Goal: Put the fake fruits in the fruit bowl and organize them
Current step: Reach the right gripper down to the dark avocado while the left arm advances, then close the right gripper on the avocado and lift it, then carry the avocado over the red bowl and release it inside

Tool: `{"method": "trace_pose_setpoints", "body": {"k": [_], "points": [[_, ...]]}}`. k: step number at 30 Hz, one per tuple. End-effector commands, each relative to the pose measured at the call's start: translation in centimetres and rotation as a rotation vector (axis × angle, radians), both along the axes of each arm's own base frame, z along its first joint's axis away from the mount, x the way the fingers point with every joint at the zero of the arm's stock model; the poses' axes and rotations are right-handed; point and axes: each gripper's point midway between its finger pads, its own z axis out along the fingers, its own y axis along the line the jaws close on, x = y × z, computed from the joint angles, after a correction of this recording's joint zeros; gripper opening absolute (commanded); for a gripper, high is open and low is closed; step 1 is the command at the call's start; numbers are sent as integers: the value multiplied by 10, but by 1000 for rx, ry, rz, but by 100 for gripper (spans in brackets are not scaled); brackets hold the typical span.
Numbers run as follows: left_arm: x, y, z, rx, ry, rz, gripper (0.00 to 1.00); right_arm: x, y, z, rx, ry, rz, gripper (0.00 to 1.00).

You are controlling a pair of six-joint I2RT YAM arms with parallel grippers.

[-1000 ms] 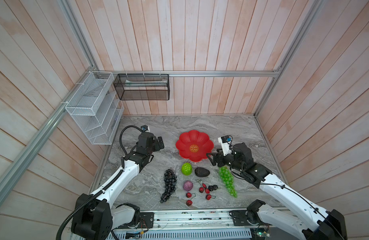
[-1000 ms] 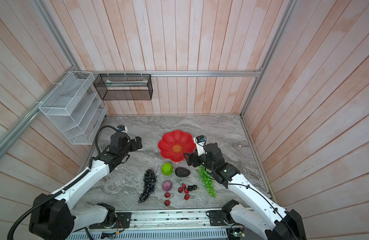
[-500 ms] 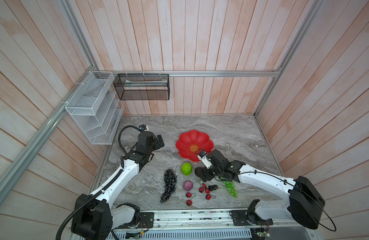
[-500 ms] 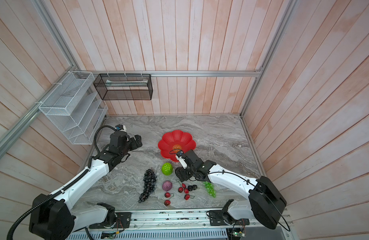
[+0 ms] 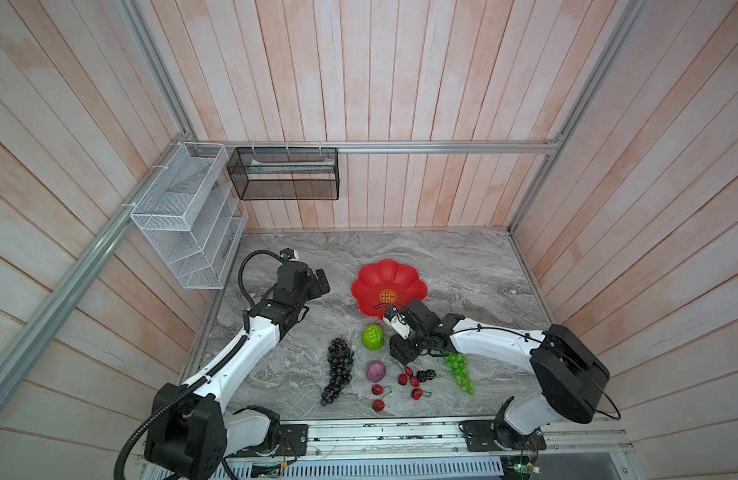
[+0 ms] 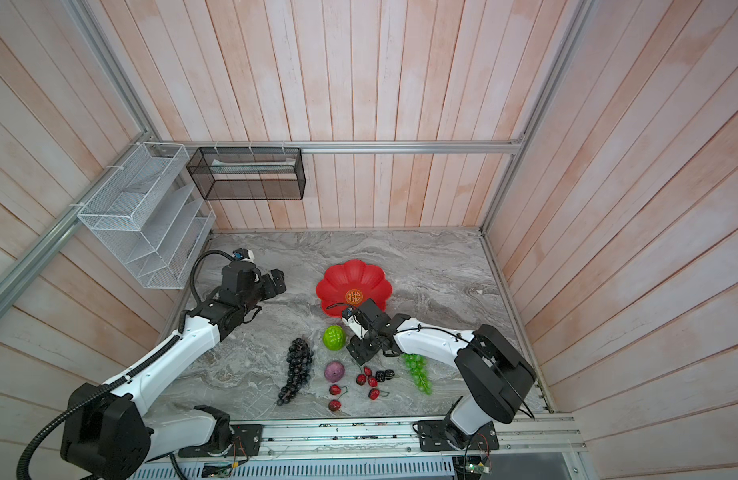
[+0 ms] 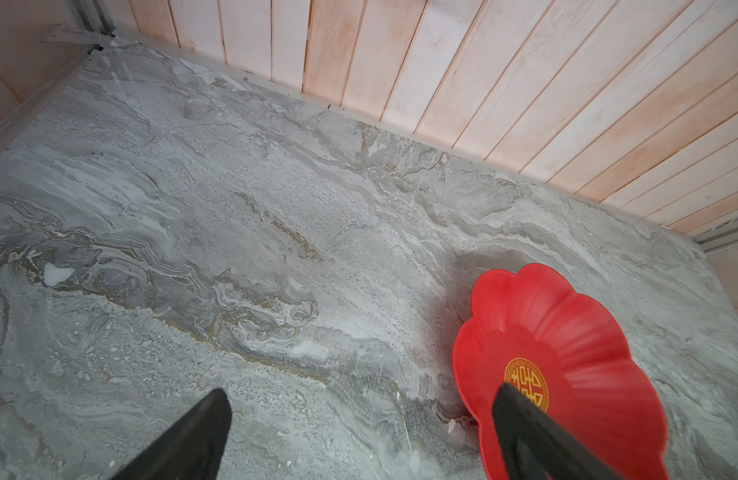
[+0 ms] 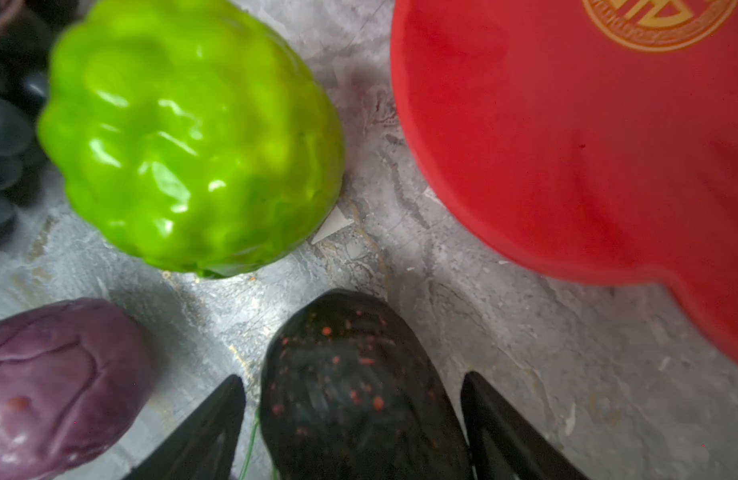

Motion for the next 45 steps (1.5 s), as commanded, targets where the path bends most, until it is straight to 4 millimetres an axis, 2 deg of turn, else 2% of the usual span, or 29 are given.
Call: {"method": "trace_pose_setpoints", "body": {"k": [1, 13, 17, 20, 23, 26, 30, 33, 35, 39, 43, 45], "points": [[7, -1, 13, -10, -30, 7, 100, -3, 7, 0, 14, 20, 27, 79], [8, 0, 12, -17, -25, 16, 100, -7, 1, 1, 17, 13, 15, 47], [6, 1, 13, -18, -28, 22, 100, -13, -2, 10, 42, 11, 12, 43], [5, 1, 15, -23, -37, 19, 100, -16, -4, 25, 74, 4, -2, 43], [6, -2, 19, -26, -42, 3, 100, -16, -1, 48, 126, 3, -20, 42], [8, -4, 26, -19, -45, -13, 100, -8, 4, 76, 191, -22, -60, 41], [9, -7, 33, -21, -22, -23, 100, 18, 12, 124, 336, -27, -117, 41], [5, -9, 30, -30, 8, -30, 100, 50, 11, 154, 431, -64, -178, 41], [2, -8, 27, -38, 22, -25, 100, 76, 7, 165, 479, -68, -231, 41], [-5, -5, 24, -36, 37, -18, 100, 115, 7, 156, 486, -76, -282, 41], [-12, -2, 28, -25, 39, -18, 100, 145, 13, 133, 441, -94, -315, 41], [-15, 0, 26, -21, 42, -16, 100, 159, 16, 115, 393, -90, -311, 41]]}}
